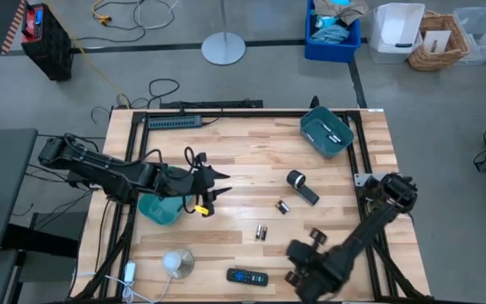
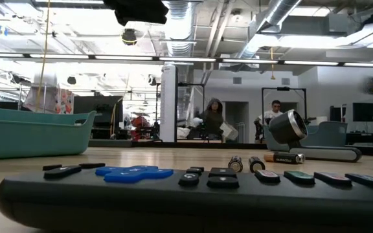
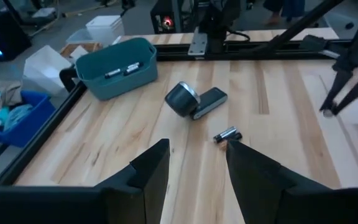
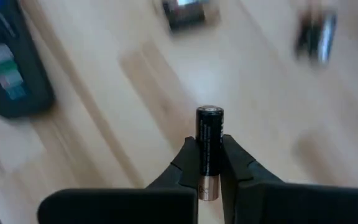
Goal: Sort batteries
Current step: Put the black battery into the green bin
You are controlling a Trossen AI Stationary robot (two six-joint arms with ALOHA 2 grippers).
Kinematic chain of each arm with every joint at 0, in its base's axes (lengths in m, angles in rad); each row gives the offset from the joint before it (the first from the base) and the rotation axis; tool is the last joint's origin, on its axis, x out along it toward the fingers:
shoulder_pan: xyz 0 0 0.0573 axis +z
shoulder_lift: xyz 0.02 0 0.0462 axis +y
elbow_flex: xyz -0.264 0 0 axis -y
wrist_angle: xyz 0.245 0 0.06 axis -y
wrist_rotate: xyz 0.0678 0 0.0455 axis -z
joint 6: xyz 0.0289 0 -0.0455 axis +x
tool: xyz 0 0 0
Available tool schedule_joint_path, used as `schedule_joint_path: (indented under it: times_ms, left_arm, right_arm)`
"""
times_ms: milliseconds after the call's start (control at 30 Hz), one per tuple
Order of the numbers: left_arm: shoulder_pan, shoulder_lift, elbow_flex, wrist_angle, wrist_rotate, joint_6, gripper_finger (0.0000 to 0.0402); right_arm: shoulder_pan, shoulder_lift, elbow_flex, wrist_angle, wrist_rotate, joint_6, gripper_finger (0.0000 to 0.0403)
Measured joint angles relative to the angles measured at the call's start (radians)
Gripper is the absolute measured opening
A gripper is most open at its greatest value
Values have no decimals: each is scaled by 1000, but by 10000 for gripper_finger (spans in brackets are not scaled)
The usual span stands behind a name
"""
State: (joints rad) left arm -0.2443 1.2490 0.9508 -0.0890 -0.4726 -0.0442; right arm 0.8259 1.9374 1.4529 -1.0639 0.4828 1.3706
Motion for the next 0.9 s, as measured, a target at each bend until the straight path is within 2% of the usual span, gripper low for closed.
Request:
schedule_joint_path:
  times_ms: [133,267,533,700,900]
  left_arm:
    - [0,-25,-2,8,0,8,155]
    - [-3,-85,-16,14,15,22,155]
    - [-12,-337,-158,34,20,-6,155]
    - [-57,-500,-253,38,-3,-15,155]
    - [-109,-672,-337,59,-83,-9,155]
  right_arm:
    - [-91,-1,25,60,47,-227,31]
    - [-183,-1,26,206,74,-475,31]
    - [-352,-1,27,593,71,-980,31]
    - [-467,-1,27,835,-10,-1207,31]
    - [-589,1,27,1087,-132,-1338,31]
